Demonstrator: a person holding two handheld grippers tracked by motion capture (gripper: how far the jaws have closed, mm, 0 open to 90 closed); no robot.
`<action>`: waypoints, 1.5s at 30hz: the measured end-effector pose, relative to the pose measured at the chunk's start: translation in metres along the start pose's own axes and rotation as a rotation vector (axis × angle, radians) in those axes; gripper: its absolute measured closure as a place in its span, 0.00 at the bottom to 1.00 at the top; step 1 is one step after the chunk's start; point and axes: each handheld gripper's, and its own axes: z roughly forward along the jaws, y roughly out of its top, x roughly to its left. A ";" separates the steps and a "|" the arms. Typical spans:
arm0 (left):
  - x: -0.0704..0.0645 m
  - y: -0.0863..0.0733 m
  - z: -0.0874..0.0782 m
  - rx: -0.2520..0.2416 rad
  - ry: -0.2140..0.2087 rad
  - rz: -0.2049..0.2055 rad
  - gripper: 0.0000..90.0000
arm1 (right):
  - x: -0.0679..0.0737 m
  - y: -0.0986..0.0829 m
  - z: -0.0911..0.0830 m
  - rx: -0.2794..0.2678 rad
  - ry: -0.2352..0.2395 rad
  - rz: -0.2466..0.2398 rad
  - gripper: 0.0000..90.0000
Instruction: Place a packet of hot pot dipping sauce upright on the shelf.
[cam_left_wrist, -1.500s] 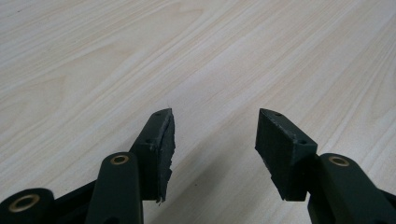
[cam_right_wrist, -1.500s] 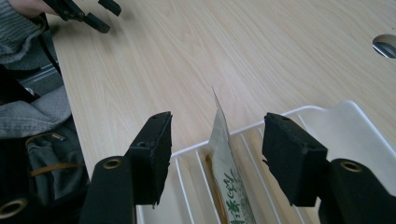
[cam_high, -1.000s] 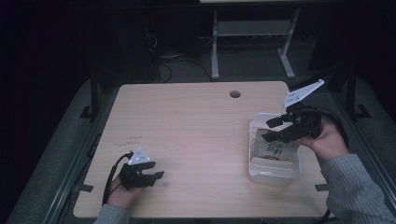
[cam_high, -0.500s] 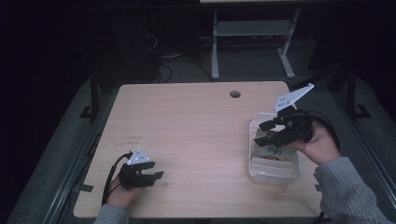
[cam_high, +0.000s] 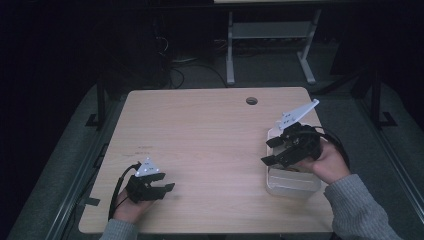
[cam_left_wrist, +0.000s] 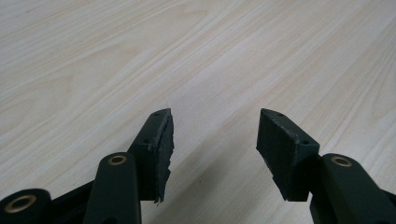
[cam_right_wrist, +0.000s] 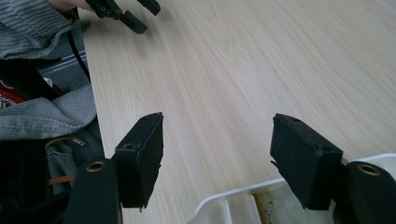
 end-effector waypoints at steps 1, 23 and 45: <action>0.000 0.000 0.000 0.000 0.000 0.000 0.51 | 0.001 0.000 0.002 0.002 0.002 0.001 0.37; 0.001 0.000 -0.001 -0.014 -0.007 -0.006 0.50 | 0.023 0.008 0.046 0.020 0.031 -0.023 0.36; 0.001 0.000 -0.002 -0.014 0.001 -0.003 0.48 | 0.044 0.024 0.099 0.000 0.074 -0.021 0.34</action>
